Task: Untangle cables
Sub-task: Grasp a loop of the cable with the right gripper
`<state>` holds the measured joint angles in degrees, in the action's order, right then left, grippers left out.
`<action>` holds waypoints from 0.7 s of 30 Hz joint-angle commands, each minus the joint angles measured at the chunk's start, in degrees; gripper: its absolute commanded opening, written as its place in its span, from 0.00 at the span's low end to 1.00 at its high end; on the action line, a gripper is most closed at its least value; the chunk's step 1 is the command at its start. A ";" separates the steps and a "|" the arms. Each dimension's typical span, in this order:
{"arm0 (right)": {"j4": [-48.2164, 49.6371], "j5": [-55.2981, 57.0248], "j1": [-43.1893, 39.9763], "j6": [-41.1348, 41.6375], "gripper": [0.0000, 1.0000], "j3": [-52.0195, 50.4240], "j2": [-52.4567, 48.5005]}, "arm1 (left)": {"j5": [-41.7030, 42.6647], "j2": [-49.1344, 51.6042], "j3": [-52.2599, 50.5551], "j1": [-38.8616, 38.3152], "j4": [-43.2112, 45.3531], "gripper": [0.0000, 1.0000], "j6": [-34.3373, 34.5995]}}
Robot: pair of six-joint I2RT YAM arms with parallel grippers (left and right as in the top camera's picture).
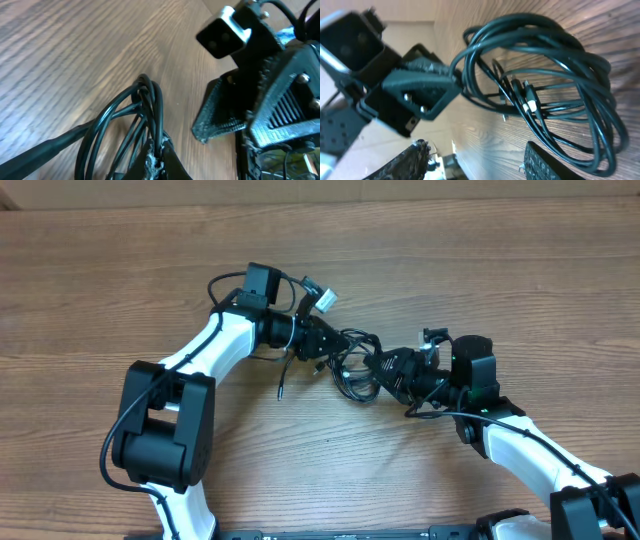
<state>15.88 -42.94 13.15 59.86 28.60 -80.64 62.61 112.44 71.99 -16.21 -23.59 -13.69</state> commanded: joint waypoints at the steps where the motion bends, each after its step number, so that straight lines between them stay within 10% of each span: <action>1: 0.42 3.98 0.00 7.74 0.59 0.72 -0.13 | 3.41 0.26 1.31 -1.20 0.33 0.04 0.11; 21: 3.17 9.49 0.00 15.63 0.38 0.72 -0.13 | 5.01 0.26 1.31 -7.39 2.23 0.04 -0.04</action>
<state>18.48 -34.57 13.17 74.22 28.60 -80.64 65.23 112.44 72.01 -22.55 -21.65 -13.69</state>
